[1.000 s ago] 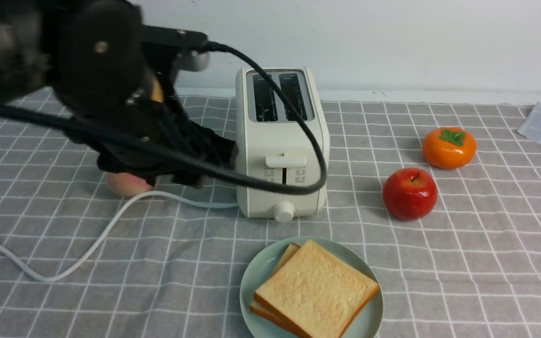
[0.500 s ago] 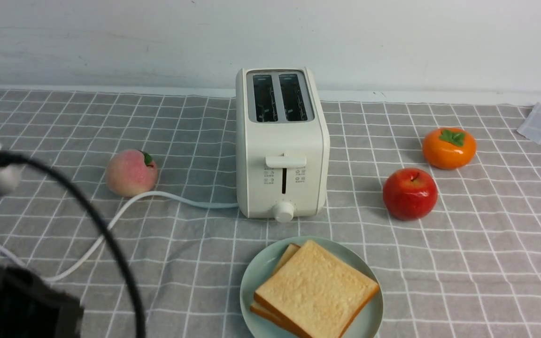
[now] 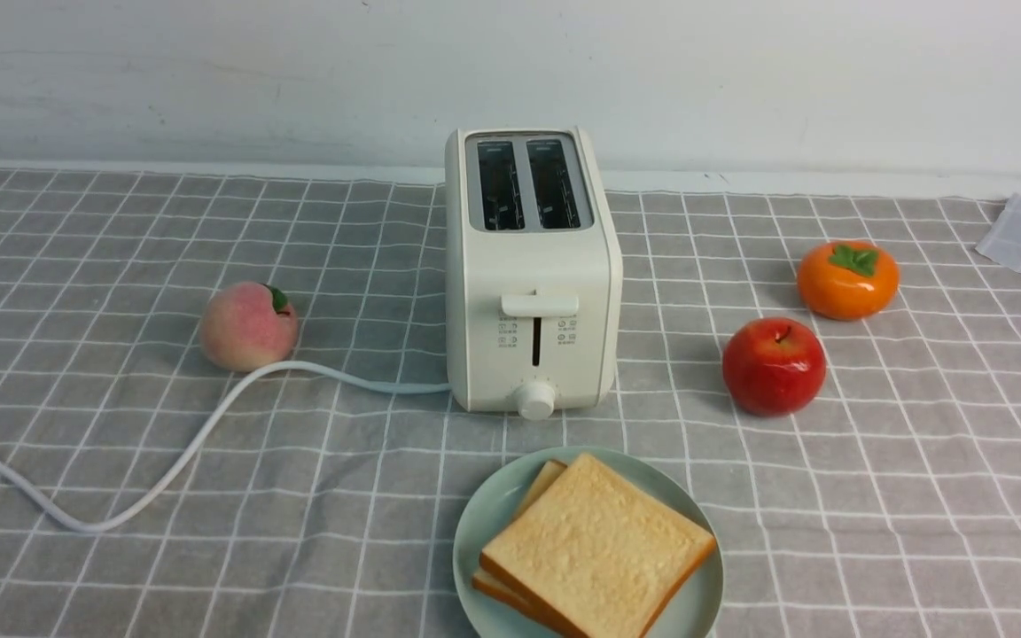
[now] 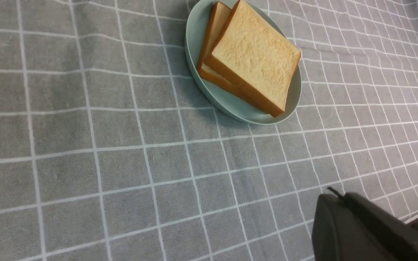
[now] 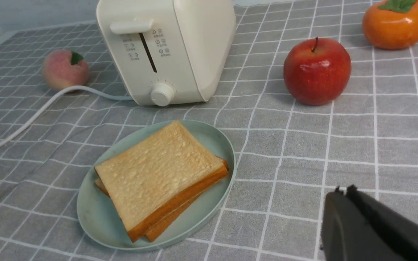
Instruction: Take toasted bread from bread machine on grey coffee table place on plate.
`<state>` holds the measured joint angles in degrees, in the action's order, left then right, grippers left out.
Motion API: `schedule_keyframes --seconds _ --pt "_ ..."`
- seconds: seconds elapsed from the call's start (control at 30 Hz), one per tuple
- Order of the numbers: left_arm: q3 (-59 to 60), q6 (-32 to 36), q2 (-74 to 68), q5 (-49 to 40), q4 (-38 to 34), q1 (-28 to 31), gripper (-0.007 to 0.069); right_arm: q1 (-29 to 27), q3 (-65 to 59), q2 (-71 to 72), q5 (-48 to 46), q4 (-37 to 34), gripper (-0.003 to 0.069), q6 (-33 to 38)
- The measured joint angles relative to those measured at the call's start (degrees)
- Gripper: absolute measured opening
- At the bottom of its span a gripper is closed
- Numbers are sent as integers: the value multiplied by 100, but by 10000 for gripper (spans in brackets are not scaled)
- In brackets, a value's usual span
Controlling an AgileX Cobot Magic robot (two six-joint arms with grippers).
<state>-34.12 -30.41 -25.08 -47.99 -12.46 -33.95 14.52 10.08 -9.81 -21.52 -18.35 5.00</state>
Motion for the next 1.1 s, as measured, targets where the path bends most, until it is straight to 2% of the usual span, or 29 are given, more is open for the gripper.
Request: schedule_keyframes --seconds 0.57,0.67,0.8,0.83,0.87,0.97,1.1 --pt "45 5 0 -14 45 0 -14 0 0 0 -12 0 -1 0" --pt "155 122 0 325 597 0 -14 0 0 0 -12 0 1 0" --pt "547 245 147 1340 1743 0 -13 0 0 0 -12 0 3 0" --pt "547 241 147 1401 1794 0 -13 0 0 0 -12 0 3 0" --pt "748 254 306 1949 2204 7 -13 0 0 0 -12 0 4 0" --pt "1048 261 642 2449 2522 176 -10 0 0 0 -12 0 6 0" --pt "1591 350 1381 2852 2648 1040 -3 0 0 0 -12 0 11 0"
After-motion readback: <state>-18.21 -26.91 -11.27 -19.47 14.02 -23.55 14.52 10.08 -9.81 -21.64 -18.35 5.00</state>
